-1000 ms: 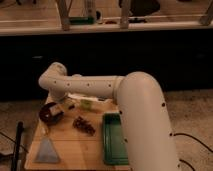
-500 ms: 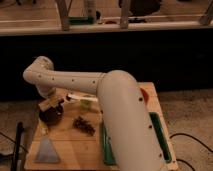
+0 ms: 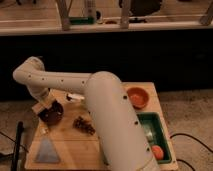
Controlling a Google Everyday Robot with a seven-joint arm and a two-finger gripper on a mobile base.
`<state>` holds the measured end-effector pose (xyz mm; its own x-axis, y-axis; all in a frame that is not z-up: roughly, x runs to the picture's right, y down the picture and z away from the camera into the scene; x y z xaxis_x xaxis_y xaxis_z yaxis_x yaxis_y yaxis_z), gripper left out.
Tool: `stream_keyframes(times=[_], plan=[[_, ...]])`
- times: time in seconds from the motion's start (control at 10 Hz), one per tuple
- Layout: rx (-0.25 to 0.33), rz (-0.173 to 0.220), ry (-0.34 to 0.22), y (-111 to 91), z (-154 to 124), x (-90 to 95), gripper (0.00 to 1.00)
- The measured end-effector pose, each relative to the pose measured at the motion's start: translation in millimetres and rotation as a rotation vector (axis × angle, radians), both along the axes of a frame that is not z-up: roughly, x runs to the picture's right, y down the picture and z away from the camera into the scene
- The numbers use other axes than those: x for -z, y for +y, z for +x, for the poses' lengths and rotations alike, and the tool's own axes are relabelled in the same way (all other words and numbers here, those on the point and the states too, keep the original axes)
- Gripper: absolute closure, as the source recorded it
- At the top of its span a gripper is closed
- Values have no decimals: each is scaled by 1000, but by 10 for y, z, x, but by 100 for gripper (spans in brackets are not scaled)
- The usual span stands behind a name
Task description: Wipe purple bowl with eraser
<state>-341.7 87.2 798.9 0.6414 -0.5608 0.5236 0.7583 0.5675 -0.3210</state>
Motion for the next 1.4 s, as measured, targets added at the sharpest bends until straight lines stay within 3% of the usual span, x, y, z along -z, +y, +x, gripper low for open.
stream_keyframes(times=[0.3,0.5,0.7,1.0,1.2,1.4], plan=[[63,-37,-24,352,84,184,100],[50,-38,-19,417,251,258,100],[25,-27,3,296,397,235,100],[15,-10,36,-63,469,53,100],[16,-2,40,-235,380,-40,100],[40,-4,33,-271,208,-64,100]])
